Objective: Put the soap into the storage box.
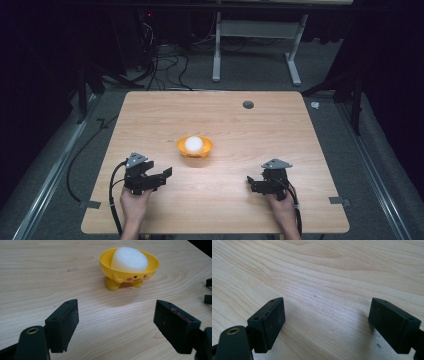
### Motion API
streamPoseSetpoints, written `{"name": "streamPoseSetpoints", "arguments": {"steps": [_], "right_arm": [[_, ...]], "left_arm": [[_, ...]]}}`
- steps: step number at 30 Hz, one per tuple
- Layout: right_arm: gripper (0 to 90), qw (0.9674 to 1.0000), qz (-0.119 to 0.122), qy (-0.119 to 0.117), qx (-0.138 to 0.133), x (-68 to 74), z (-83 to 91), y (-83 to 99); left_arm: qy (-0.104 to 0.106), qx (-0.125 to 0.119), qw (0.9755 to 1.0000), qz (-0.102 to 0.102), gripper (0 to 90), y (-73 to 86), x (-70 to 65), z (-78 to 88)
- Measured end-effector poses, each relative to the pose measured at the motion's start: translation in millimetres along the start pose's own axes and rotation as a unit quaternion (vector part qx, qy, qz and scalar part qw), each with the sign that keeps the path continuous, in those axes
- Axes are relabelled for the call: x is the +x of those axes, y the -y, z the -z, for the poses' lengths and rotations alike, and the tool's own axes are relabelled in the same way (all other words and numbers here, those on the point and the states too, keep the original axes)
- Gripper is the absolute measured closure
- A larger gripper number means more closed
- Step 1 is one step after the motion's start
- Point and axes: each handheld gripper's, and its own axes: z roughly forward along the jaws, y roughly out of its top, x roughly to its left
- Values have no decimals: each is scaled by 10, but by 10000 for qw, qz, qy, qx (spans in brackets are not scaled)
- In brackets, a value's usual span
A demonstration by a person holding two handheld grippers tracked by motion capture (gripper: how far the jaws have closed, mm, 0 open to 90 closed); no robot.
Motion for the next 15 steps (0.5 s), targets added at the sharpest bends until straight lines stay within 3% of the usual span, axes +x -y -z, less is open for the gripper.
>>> {"name": "streamPoseSetpoints", "arguments": {"steps": [15], "right_arm": [[147, 10000, 0, 0, -1, 0, 0, 0]], "left_arm": [[-177, 271, 9995, 22, 209, 36, 74, -139]]}}
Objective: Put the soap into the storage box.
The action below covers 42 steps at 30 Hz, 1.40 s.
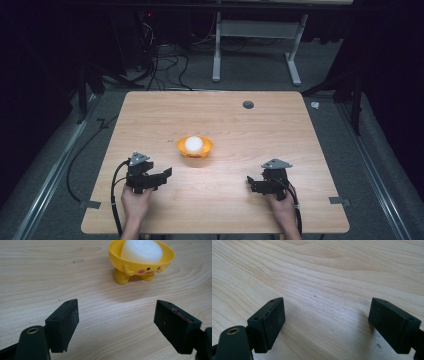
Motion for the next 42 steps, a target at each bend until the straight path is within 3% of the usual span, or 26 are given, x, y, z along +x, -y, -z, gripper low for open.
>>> {"name": "streamPoseSetpoints", "arguments": {"steps": [26, 42], "right_arm": [[147, 10000, 2, -3, -1, 0, 0, 0], [147, 10000, 2, -2, 0, 0, 0, 0]], "left_arm": [[-341, 275, 9990, -56, 209, 81, 26, -329], [-629, 335, 9972, -226, 204, 117, -4, -455]]}}
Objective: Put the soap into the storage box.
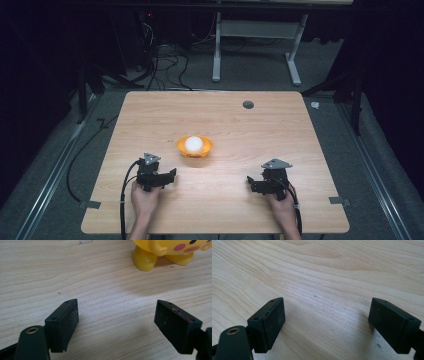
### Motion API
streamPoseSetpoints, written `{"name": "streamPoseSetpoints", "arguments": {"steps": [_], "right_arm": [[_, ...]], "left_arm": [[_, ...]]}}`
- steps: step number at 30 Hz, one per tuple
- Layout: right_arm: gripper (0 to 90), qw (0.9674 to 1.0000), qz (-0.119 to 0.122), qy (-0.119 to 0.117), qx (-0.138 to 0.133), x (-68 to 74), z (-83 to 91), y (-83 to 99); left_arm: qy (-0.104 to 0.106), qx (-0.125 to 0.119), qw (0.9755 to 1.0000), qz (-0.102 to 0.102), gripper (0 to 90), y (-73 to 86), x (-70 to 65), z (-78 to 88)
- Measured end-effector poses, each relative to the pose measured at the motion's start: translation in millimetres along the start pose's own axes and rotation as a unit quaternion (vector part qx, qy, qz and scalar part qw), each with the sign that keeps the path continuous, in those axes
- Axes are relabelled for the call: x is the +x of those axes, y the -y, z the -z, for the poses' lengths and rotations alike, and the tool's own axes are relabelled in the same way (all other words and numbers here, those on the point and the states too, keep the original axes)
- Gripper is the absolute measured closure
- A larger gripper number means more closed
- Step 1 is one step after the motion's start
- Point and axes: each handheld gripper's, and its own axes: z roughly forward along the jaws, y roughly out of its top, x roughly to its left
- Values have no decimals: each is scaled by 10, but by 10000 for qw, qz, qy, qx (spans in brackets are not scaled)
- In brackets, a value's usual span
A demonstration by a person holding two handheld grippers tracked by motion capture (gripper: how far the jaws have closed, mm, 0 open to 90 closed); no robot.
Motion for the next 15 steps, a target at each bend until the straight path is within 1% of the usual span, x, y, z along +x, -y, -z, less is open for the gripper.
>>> {"name": "streamPoseSetpoints", "arguments": {"steps": [2, 9, 11, 15], "right_arm": [[147, 10000, 0, 0, 0, 0, 0, 0], [147, 10000, -1, 0, 0, 0, 0, 0], [147, 10000, -2, 0, 0, 0, 0, 0], [147, 10000, -2, 1, 0, 1, 0, 0]], "left_arm": [[-80, 43, 9999, -58, 203, 6, -11, -23], [-317, -16, 9990, -322, 188, 26, -53, -68], [-278, -69, 9989, -365, 152, 36, -66, -86], [-287, -91, 9989, -352, 146, 38, -76, -90]]}}
